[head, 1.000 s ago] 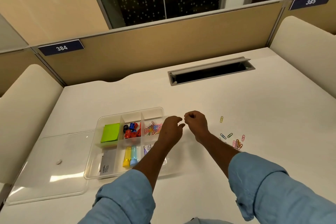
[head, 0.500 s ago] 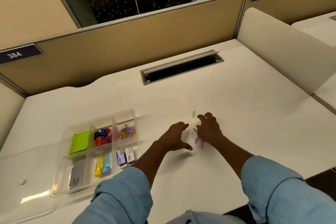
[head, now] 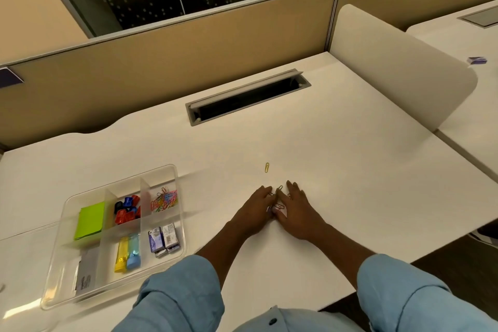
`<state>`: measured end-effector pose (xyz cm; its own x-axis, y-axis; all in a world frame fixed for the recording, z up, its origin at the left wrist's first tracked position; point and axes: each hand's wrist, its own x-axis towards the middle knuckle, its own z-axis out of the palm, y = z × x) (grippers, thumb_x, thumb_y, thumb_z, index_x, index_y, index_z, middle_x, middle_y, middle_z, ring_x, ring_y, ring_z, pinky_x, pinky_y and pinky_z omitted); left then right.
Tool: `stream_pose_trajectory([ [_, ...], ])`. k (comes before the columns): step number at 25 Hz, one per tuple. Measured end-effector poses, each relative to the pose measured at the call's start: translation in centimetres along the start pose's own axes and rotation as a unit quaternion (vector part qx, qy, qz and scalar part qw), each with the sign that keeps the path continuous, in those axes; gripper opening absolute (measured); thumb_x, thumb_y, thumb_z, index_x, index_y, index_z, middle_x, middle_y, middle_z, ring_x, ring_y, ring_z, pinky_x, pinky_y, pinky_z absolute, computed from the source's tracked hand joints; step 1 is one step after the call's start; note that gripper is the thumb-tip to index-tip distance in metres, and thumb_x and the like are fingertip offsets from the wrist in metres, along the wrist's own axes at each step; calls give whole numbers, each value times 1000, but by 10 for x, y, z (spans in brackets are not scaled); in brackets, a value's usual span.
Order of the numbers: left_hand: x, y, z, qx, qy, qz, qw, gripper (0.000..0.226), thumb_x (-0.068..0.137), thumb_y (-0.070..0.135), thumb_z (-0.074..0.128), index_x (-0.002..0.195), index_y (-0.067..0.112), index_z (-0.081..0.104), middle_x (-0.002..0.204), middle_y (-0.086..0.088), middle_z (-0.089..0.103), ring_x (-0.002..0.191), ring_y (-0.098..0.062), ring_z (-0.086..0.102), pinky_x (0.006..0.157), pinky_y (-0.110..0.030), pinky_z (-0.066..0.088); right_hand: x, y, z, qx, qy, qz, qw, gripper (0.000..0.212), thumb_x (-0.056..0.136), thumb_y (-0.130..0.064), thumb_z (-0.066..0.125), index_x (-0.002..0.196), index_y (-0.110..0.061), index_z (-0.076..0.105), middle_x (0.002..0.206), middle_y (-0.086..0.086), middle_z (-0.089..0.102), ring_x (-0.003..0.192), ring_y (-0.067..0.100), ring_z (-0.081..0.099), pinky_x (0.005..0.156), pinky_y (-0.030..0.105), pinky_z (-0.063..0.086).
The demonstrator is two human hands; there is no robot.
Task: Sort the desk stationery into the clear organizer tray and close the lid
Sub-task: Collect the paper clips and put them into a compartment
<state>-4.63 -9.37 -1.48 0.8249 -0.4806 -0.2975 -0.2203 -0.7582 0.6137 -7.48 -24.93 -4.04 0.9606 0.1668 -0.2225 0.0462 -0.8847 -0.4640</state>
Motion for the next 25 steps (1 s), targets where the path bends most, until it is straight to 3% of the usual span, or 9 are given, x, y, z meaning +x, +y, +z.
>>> stream_pose_trajectory([
  [2, -2, 2, 3, -105, 32, -48, 993, 38, 97, 22, 45, 128, 0, 47, 136, -20, 45, 130, -34, 40, 110, -45, 33, 0, -3, 4, -12, 5, -3, 1000, 56, 101, -33, 33, 151, -18, 13, 160, 13, -6, 148, 27, -10, 120, 36, -3],
  [4, -5, 1, 5, -129, 55, -75, 987, 41, 99, 29, 38, 133, 8, 47, 141, -15, 44, 135, -27, 37, 113, -45, 29, -2, -6, 8, -25, 15, -6, 1000, 53, 102, -28, 29, 151, -18, 13, 160, 12, -6, 148, 27, -10, 119, 34, -4],
  [7, -6, -10, 11, -65, 43, -55, 995, 42, 101, 27, 34, 141, 16, 39, 153, -4, 30, 144, -15, 21, 120, -32, 17, -5, -6, 10, -36, 25, -13, 999, 51, 102, -14, 25, 151, -15, 11, 160, 11, -3, 148, 26, -8, 118, 31, -6],
  [10, 0, -18, 13, 3, 55, -22, 998, 40, 102, 22, 32, 140, 15, 42, 152, -1, 32, 144, -15, 20, 119, -26, 15, -10, -8, 11, -49, 27, -26, 998, 61, 95, 4, 25, 151, -11, 7, 160, 13, -4, 148, 26, -7, 118, 30, -7],
  [18, -4, -23, 14, 85, 144, 49, 985, 30, 92, 9, 49, 119, 9, 63, 124, -11, 62, 120, -24, 52, 101, -21, 33, -14, -18, 7, -102, 25, -32, 994, 51, 99, 4, 23, 148, 1, 12, 159, 18, 6, 148, 29, 5, 119, 30, 10],
  [21, -4, -25, 12, 110, 139, 73, 981, 31, 91, 7, 49, 118, 8, 64, 118, -12, 64, 113, -25, 55, 95, -25, 38, -7, -25, 0, -123, 16, -21, 992, 49, 97, 7, 26, 145, 1, 24, 158, 19, 11, 147, 29, 11, 115, 29, 26],
  [25, 0, -24, 7, 132, 142, 112, 975, 30, 89, 1, 44, 104, 3, 70, 95, -15, 66, 95, -31, 55, 80, -33, 43, -5, -28, -6, -104, 29, -7, 994, 38, 96, 4, 32, 129, -3, 48, 154, 13, 28, 145, 24, 23, 112, 29, 32],
])
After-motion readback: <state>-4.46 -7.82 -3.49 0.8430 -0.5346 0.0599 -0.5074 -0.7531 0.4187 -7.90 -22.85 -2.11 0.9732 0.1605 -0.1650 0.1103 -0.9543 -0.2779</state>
